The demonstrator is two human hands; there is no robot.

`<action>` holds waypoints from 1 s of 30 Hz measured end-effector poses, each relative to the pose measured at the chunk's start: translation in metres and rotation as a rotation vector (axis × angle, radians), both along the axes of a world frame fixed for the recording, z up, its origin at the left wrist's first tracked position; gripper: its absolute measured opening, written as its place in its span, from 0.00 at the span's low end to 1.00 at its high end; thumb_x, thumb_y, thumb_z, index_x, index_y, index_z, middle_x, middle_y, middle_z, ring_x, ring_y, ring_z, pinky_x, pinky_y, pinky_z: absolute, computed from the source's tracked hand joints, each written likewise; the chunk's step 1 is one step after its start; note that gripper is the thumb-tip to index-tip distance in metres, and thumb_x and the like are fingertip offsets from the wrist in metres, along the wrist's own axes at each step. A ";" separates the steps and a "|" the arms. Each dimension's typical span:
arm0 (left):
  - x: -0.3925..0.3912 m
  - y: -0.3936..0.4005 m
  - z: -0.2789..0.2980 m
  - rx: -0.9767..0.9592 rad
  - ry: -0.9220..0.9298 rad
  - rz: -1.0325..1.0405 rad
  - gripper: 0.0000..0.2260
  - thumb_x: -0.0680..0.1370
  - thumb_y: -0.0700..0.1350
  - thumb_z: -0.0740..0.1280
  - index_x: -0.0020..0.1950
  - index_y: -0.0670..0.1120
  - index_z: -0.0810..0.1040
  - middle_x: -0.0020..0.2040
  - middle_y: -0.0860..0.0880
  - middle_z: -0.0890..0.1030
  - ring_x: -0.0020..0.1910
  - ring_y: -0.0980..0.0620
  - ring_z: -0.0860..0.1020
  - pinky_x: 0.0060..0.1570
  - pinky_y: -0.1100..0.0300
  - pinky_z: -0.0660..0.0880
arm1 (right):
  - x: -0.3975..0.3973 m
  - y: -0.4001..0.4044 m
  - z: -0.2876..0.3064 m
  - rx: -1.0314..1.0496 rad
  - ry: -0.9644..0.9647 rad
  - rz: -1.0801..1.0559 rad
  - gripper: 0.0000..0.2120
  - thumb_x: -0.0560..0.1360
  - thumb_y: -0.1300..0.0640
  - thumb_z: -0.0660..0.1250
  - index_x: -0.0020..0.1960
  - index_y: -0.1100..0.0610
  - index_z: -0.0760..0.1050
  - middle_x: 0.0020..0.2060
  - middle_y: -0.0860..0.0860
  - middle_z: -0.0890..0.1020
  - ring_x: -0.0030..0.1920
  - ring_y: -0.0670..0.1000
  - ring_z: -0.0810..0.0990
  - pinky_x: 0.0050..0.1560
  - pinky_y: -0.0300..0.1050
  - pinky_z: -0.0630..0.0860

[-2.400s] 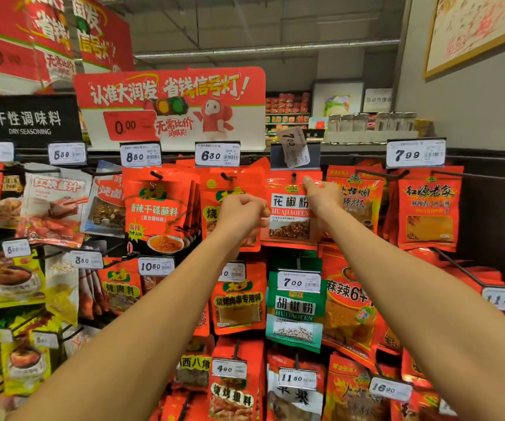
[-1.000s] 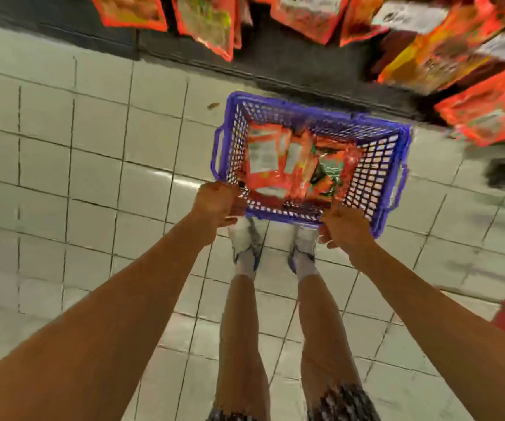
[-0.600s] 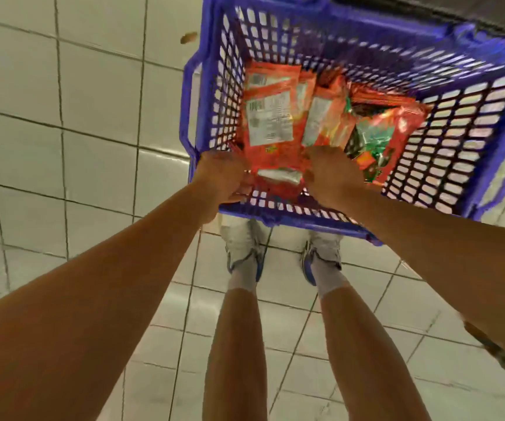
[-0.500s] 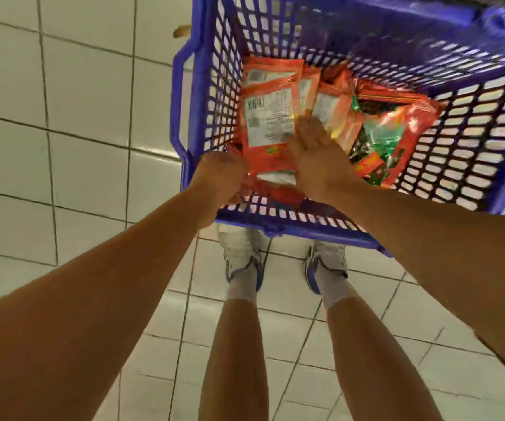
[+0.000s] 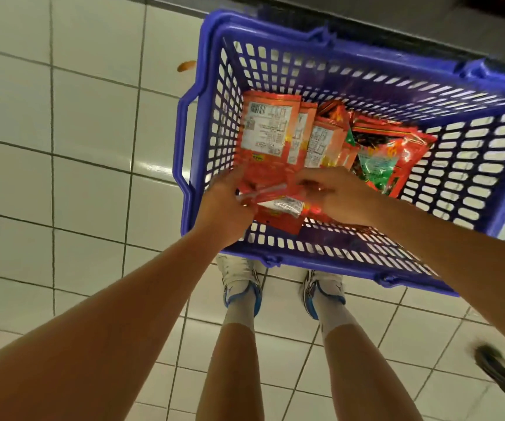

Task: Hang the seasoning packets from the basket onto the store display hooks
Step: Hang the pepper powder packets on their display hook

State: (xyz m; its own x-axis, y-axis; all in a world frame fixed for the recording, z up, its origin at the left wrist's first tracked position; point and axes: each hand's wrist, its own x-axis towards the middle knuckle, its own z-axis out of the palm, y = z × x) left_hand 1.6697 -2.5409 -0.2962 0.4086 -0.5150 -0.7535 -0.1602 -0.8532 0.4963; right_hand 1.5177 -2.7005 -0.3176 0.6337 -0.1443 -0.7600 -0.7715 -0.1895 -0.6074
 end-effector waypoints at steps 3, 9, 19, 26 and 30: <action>-0.004 -0.006 0.003 -0.045 -0.062 -0.074 0.14 0.79 0.45 0.70 0.65 0.53 0.80 0.58 0.52 0.82 0.50 0.55 0.78 0.44 0.67 0.74 | -0.001 -0.002 0.008 0.046 -0.039 -0.257 0.12 0.79 0.62 0.67 0.58 0.49 0.80 0.49 0.45 0.84 0.50 0.49 0.83 0.50 0.47 0.79; -0.005 -0.003 -0.001 -0.031 -0.036 0.265 0.12 0.83 0.45 0.63 0.66 0.47 0.77 0.54 0.53 0.83 0.52 0.50 0.84 0.35 0.68 0.79 | 0.011 -0.008 -0.034 -0.449 0.053 -0.090 0.24 0.78 0.58 0.68 0.73 0.52 0.68 0.69 0.53 0.76 0.64 0.52 0.76 0.61 0.47 0.75; -0.005 0.000 -0.023 -0.078 -0.008 0.387 0.13 0.85 0.44 0.60 0.69 0.48 0.76 0.51 0.57 0.79 0.44 0.60 0.78 0.36 0.70 0.74 | 0.047 0.016 -0.096 -0.805 0.149 0.806 0.45 0.73 0.49 0.72 0.82 0.50 0.50 0.82 0.55 0.47 0.81 0.61 0.41 0.77 0.69 0.42; 0.001 0.001 -0.002 -0.062 0.039 0.499 0.11 0.84 0.45 0.62 0.64 0.51 0.79 0.51 0.56 0.83 0.46 0.58 0.81 0.39 0.61 0.79 | 0.005 -0.013 -0.066 -0.862 0.062 0.648 0.21 0.77 0.53 0.66 0.70 0.55 0.73 0.63 0.53 0.79 0.69 0.60 0.71 0.75 0.63 0.59; 0.006 -0.004 0.021 -0.023 0.148 0.638 0.08 0.80 0.44 0.65 0.49 0.57 0.81 0.42 0.57 0.87 0.41 0.54 0.85 0.35 0.57 0.82 | -0.006 -0.036 -0.024 -0.585 -0.010 -0.066 0.12 0.83 0.58 0.60 0.60 0.64 0.76 0.51 0.62 0.82 0.46 0.60 0.81 0.46 0.49 0.77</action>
State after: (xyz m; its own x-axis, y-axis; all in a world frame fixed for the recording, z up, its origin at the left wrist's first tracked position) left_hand 1.6760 -2.5444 -0.2756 0.5322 -0.2221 -0.8170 0.4457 -0.7469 0.4934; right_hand 1.5122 -2.7366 -0.3412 0.6162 -0.5768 -0.5363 -0.7876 -0.4471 -0.4241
